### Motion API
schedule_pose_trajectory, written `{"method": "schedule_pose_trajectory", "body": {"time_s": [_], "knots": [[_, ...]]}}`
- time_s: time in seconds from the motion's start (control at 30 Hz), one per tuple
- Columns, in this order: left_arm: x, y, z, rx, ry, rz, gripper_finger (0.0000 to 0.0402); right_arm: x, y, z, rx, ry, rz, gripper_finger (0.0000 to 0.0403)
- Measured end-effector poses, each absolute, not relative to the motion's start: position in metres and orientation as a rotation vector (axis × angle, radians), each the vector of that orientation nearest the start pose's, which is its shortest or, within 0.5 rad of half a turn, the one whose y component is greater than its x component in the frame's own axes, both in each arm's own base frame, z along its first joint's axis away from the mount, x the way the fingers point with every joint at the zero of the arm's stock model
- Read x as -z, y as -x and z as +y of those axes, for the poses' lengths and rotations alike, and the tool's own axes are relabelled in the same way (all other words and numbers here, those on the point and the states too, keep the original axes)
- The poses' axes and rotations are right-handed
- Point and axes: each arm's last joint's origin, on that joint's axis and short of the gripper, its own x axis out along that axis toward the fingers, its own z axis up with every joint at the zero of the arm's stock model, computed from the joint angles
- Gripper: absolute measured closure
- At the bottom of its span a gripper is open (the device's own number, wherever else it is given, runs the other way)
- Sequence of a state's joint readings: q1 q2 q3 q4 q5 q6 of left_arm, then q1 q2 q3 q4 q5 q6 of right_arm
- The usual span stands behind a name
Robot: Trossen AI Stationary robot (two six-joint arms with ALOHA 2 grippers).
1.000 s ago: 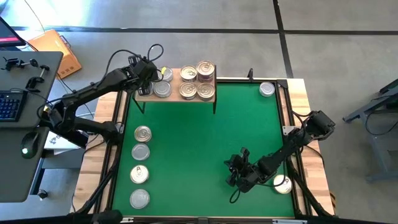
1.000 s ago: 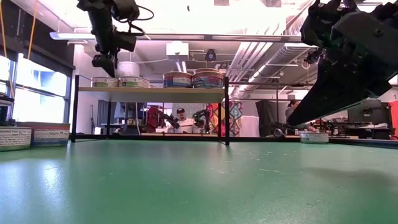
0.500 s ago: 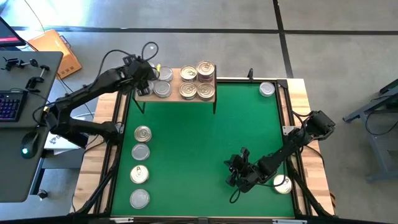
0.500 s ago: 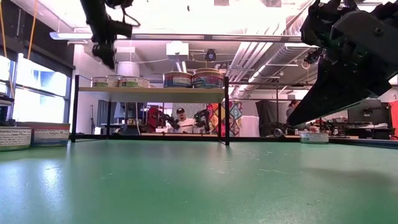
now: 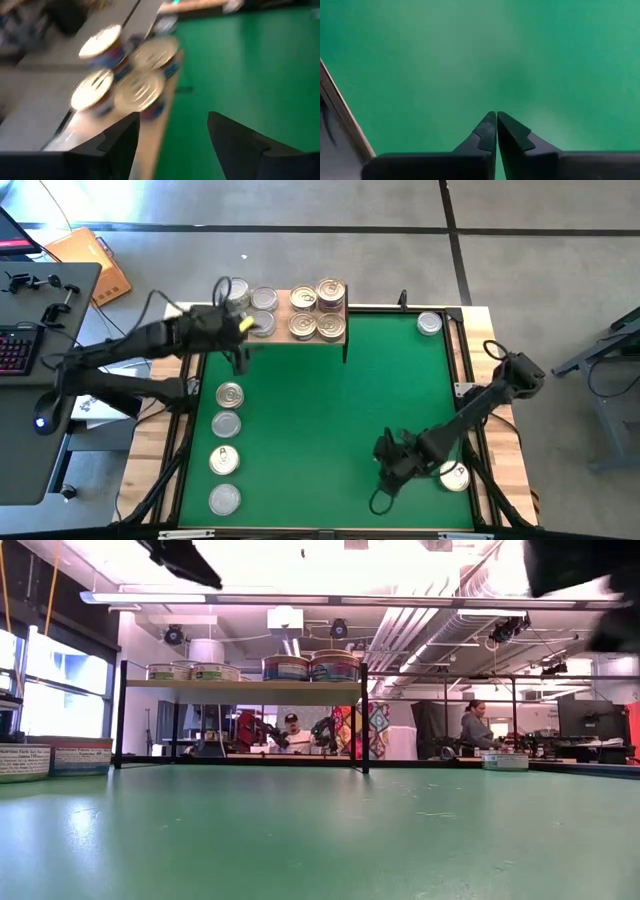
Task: Stack canned seafood by type on shelf
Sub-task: Stack the blue-pink tuna can on top of the other blue-pink tuna can on the shelf
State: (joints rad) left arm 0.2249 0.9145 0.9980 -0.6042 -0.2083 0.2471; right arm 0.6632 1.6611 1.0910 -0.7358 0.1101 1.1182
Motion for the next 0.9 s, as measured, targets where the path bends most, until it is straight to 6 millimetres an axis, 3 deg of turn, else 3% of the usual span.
{"method": "schedule_pose_trajectory", "body": {"time_s": [0.17, 0.43, 0.77, 0.9], "knots": [[-0.327, -0.193, 0.016, -0.209, -0.273, 0.431, 0.0193, -0.202, -0.217, 0.202, 0.341, -0.484, 1.495, 0.0401], [-0.3, -0.214, -0.026, -0.026, -0.308, 0.259, 0.0202, -0.196, -0.185, 0.21, 0.464, -0.47, 1.668, 0.0403], [-0.271, -0.235, -0.053, 0.067, -0.323, 0.253, 0.0202, -0.186, -0.174, 0.205, 0.501, -0.444, 1.774, 0.0403], [-0.266, -0.241, -0.057, 0.072, -0.325, 0.253, 0.0202, -0.194, -0.174, 0.207, 0.497, -0.434, 1.785, 0.0403]]}}
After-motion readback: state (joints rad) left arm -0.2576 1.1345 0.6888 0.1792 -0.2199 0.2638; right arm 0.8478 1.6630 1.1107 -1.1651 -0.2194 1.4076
